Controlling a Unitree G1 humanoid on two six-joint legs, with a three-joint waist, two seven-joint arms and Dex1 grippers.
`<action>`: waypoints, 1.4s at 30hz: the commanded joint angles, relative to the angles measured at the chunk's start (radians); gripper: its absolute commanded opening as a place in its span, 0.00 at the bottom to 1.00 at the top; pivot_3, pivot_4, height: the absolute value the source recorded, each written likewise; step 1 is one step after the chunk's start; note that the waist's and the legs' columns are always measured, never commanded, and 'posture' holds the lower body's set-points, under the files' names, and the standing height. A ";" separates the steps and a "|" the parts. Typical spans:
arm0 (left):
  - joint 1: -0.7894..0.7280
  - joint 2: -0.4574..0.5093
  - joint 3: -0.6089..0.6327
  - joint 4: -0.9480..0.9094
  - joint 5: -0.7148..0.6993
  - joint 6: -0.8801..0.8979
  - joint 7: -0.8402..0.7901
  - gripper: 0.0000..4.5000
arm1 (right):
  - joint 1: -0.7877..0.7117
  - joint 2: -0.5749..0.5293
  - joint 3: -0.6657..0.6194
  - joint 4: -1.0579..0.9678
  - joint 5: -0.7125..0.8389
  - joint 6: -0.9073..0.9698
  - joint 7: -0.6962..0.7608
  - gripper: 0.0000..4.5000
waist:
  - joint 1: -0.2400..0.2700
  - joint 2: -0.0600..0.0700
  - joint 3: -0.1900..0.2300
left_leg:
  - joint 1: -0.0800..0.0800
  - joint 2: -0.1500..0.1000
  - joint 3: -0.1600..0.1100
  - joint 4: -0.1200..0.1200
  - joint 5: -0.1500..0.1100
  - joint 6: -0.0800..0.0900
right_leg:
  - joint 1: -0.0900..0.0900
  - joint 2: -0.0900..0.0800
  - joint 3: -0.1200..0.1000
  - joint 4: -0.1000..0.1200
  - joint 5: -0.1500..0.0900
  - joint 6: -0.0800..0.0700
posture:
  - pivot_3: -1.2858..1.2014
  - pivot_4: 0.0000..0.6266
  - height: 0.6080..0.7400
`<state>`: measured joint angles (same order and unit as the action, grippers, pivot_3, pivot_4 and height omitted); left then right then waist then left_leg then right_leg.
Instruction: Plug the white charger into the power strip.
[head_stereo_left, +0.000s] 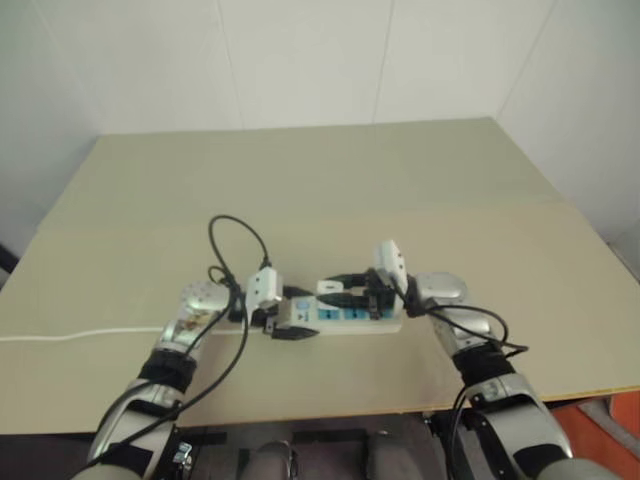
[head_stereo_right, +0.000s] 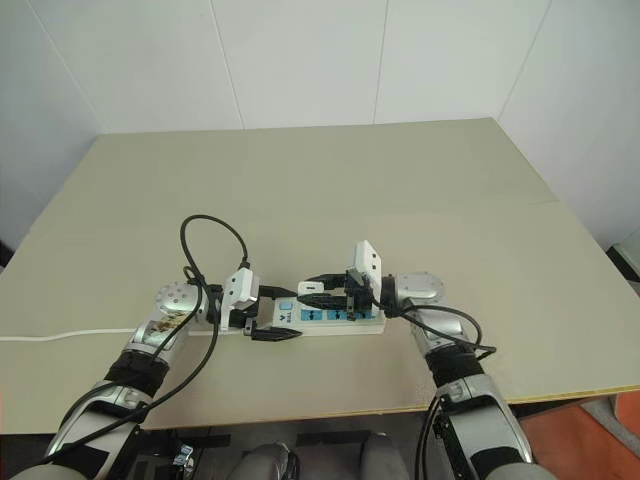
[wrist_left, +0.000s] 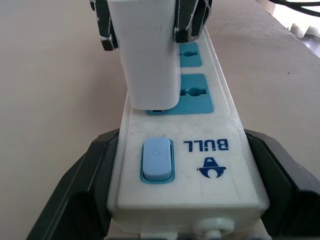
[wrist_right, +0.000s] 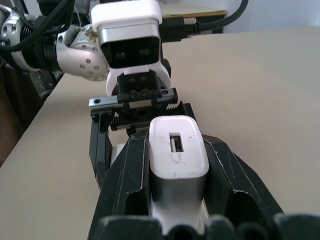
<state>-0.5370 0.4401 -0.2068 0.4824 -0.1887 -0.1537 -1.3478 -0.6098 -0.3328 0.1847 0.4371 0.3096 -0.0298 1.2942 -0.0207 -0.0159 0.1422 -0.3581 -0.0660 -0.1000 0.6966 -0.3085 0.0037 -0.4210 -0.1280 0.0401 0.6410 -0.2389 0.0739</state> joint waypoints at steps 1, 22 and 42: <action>0.029 0.049 -0.001 0.012 0.024 0.014 -0.015 0.73 | 0.022 -0.084 -0.012 0.099 -0.071 -0.016 -0.001 0.26 | 0.002 0.000 0.000 | 0.000 0.000 0.000 0.000 0.000 0.000 | 0.000 0.000 0.000 0.000 0.000 0.000 | 0.52 0.24 1.00; 0.042 0.062 -0.005 -0.007 0.020 0.022 -0.008 0.73 | -0.028 0.009 0.091 0.117 -0.115 -0.007 -0.025 0.26 | -0.023 -0.002 -0.005 | 0.005 0.003 0.002 -0.002 -0.001 0.003 | 0.002 0.002 0.000 0.002 0.001 -0.001 | 0.52 0.24 1.00; 0.039 0.046 -0.001 -0.009 0.015 0.038 0.010 0.89 | -0.030 -0.007 0.073 0.058 -0.084 0.062 0.033 1.00 | -0.022 -0.003 -0.005 | 0.005 0.003 0.002 -0.002 -0.002 0.003 | 0.001 0.002 0.000 0.001 0.001 -0.001 | 0.52 0.24 1.00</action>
<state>-0.5136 0.4759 -0.2011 0.4699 -0.1854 -0.1281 -1.3408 -0.6608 -0.3250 0.2575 0.4783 0.2391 0.0052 1.3226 -0.0425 -0.0186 0.1368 -0.3531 -0.0633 -0.0984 0.6946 -0.3102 0.0065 -0.4197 -0.1261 0.0404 0.6422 -0.2383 0.0729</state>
